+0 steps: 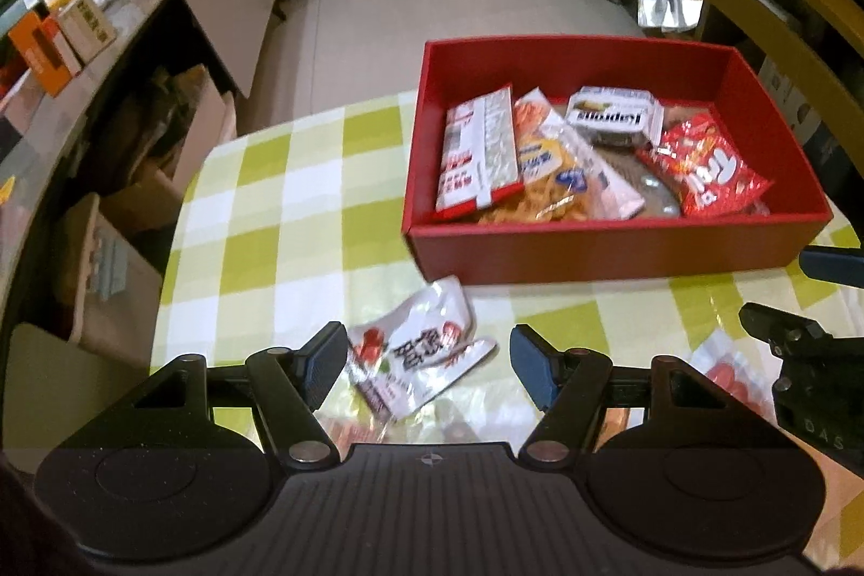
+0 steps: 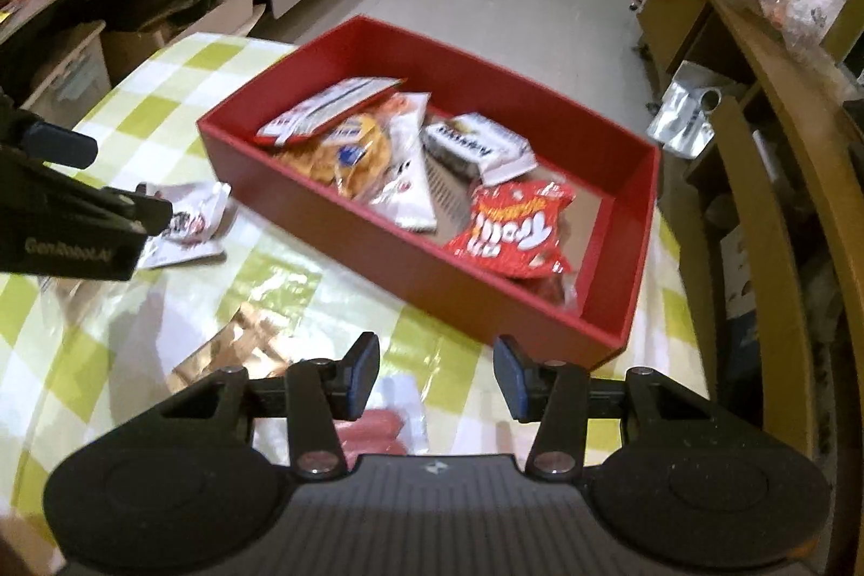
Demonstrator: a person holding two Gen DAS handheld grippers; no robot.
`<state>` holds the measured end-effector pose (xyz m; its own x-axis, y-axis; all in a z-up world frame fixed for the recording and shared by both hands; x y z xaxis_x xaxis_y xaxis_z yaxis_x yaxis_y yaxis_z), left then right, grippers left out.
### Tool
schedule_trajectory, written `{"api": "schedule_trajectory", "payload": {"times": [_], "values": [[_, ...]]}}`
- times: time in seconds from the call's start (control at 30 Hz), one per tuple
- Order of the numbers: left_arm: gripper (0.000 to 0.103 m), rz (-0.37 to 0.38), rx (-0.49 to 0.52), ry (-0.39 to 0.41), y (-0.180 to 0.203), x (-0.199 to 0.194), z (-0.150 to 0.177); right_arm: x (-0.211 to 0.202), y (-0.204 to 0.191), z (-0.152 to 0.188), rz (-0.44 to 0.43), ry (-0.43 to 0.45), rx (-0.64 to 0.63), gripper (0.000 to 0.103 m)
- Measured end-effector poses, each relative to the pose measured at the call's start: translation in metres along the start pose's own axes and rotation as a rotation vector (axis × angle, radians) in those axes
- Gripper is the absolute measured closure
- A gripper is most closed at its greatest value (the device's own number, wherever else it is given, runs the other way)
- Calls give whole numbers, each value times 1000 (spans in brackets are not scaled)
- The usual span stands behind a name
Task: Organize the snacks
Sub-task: 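Grasp the gold cookie packet with the left tool while the right tool moves over the sausage pack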
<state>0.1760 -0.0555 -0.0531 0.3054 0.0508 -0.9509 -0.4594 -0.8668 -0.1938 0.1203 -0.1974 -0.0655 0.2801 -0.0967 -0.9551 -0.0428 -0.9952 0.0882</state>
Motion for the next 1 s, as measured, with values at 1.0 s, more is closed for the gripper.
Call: {"api": "schedule_trajectory", "payload": {"times": [1.0], "values": [[30, 114, 148, -190, 74, 59, 30, 32, 25, 35, 3, -147, 17, 42]]}}
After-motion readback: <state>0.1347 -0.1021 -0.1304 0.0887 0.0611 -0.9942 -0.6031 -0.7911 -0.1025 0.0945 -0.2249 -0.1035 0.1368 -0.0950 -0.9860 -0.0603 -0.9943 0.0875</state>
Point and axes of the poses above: each gripper's, at about its wrist camera, not at the fingertips, and x roughly the way its jaws point, y to its right, z to its underside, the point moved 8 cm from there along x, roughly the way its jaws point, and after that the axes turned 15 degrees about -y, right-handed, at the moved point
